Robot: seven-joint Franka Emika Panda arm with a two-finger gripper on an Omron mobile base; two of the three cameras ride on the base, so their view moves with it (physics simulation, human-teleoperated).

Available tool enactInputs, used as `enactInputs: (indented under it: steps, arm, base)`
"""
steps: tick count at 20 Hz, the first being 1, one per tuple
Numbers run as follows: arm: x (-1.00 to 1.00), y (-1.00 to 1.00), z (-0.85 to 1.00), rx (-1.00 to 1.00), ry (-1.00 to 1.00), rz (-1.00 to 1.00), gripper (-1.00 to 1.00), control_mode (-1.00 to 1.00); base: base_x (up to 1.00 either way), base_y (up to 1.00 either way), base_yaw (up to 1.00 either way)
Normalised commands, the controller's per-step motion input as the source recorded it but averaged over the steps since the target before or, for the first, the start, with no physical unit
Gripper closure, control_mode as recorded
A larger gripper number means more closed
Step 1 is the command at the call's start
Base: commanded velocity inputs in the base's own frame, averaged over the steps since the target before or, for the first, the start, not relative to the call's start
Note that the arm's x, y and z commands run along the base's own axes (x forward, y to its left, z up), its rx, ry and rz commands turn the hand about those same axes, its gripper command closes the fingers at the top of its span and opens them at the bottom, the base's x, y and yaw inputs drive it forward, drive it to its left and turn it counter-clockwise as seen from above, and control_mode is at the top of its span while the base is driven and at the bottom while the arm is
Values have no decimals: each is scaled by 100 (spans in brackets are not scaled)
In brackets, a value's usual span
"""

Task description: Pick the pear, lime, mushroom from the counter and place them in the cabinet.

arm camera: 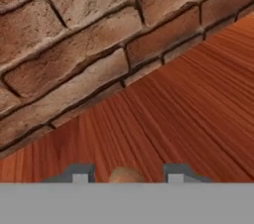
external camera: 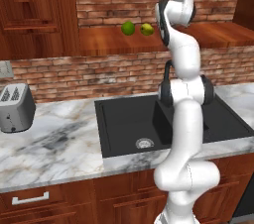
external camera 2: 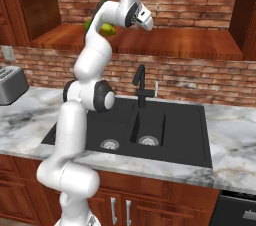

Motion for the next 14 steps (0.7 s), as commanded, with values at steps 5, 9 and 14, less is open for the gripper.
enactInputs:
  steps: [5, 9, 14]
  arm:
    - [-91, 8, -7, -4, -64, 7, -100, -100]
    - [-99, 38, -41, -20, -58, 12, -100, -100]
    - [-100, 0, -82, -13, -38, 5, -100, -100]
  base:
    - [0, 0, 0]
    - [0, 0, 0]
    - [0, 0, 0]
